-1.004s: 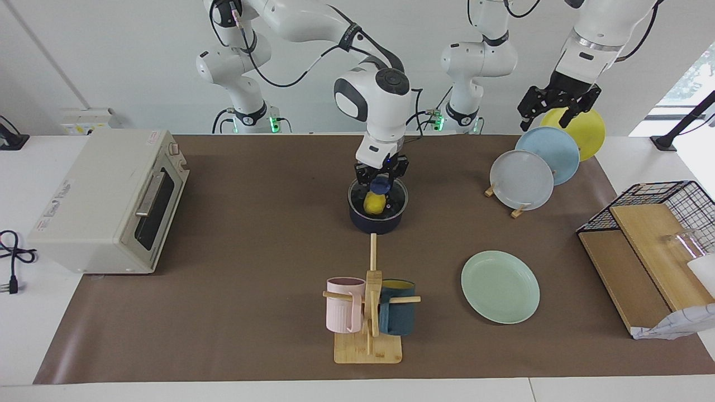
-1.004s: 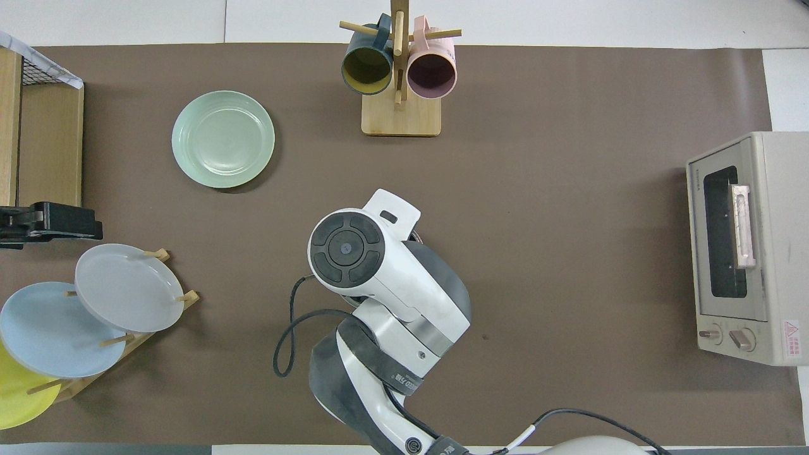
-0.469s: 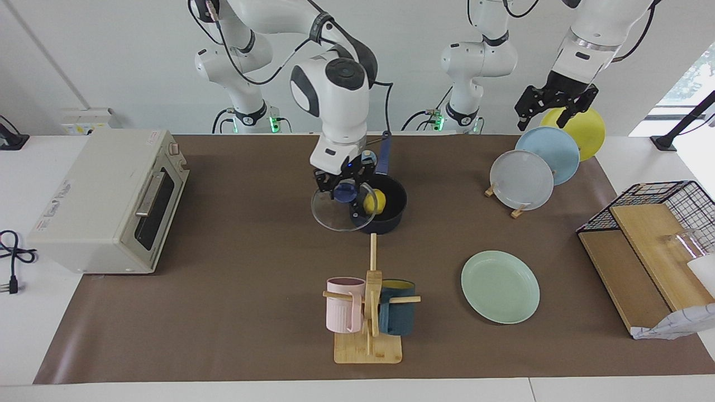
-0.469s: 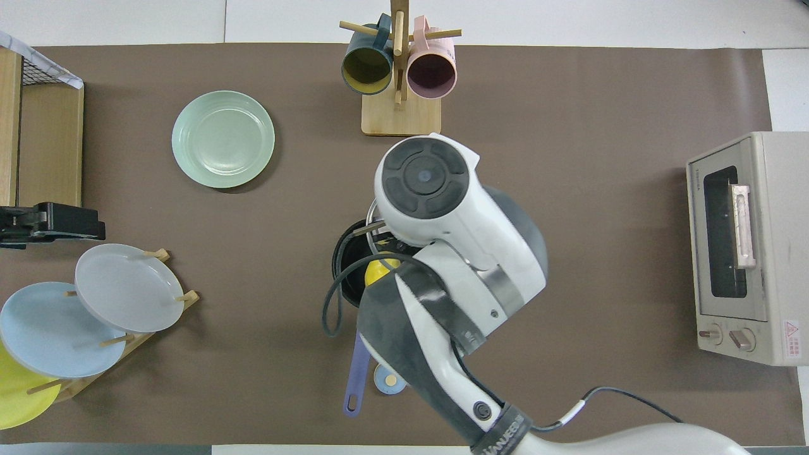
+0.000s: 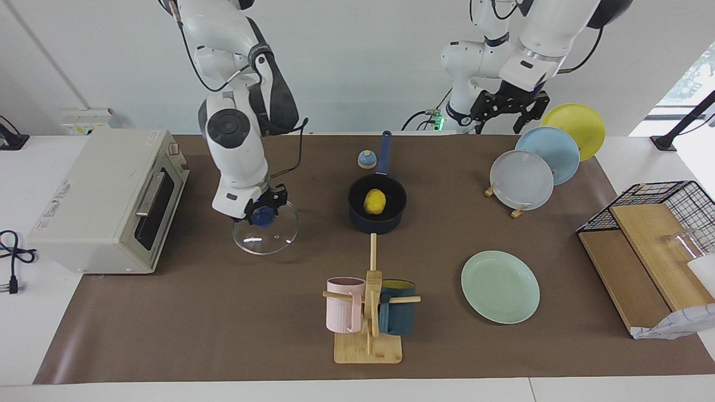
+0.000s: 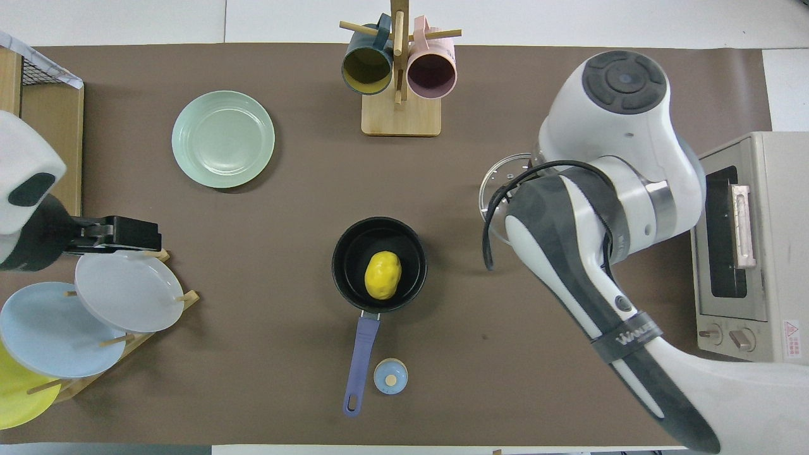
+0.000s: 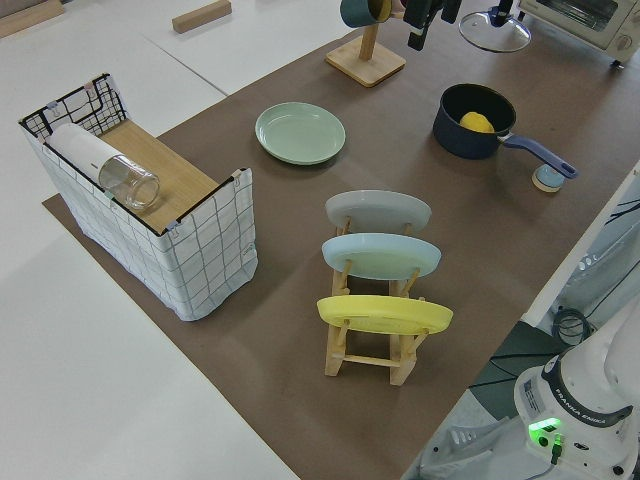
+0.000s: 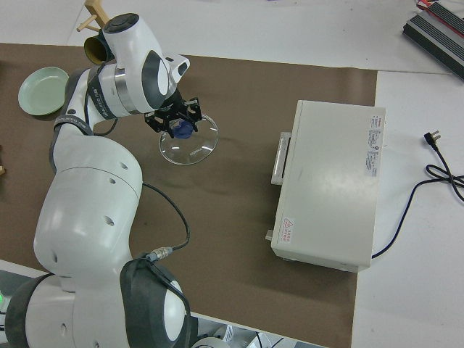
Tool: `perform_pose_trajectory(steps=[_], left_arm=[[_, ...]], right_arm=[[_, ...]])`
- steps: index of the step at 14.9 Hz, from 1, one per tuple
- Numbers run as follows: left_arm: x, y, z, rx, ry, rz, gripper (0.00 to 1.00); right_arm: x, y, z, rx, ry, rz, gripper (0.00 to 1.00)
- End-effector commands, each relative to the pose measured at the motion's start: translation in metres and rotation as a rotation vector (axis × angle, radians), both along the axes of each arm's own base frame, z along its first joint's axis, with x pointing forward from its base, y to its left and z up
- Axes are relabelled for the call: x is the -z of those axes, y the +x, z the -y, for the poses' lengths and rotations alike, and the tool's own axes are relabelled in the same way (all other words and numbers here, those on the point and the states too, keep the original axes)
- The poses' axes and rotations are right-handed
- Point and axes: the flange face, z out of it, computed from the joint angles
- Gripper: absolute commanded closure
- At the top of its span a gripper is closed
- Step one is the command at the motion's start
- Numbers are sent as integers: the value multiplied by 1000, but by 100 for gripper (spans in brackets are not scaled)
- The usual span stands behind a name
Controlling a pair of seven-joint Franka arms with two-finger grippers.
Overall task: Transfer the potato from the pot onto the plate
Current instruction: 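Lift the glass lid off the saucepan and set it down beside it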
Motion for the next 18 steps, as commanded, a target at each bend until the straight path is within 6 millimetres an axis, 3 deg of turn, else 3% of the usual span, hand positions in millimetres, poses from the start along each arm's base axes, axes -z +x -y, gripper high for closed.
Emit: perform_pose_trajectory(steps=[1, 2, 4, 6, 7, 8, 9, 12, 15, 18], left_arm=[[25, -22, 55, -42, -35, 34, 0], [39, -30, 78, -28, -44, 42, 0], [93, -50, 132, 1, -56, 47, 0], [143, -55, 170, 50, -68, 64, 0], [166, -54, 185, 77, -62, 57, 0], [183, -50, 189, 92, -53, 52, 0], [193, -49, 192, 137, -47, 51, 0], [211, -45, 196, 168, -41, 48, 0], [233, -42, 198, 216, -25, 34, 0], [245, -48, 203, 240, -16, 24, 0]], right_arm=[[28, -36, 48, -64, 23, 38, 62], [35, -41, 52, -72, 25, 49, 61], [52, -54, 54, -87, 29, 90, 61], [65, -63, 63, -99, 32, 117, 57], [66, -64, 68, -100, 31, 115, 47], [66, -64, 68, -99, 30, 114, 30], [62, -62, 67, -91, 30, 112, 2], [30, -46, 63, -56, 28, 129, 0], [-46, -27, 50, 134, 3, 89, 0], [-103, -25, 42, 212, -9, 75, 0]])
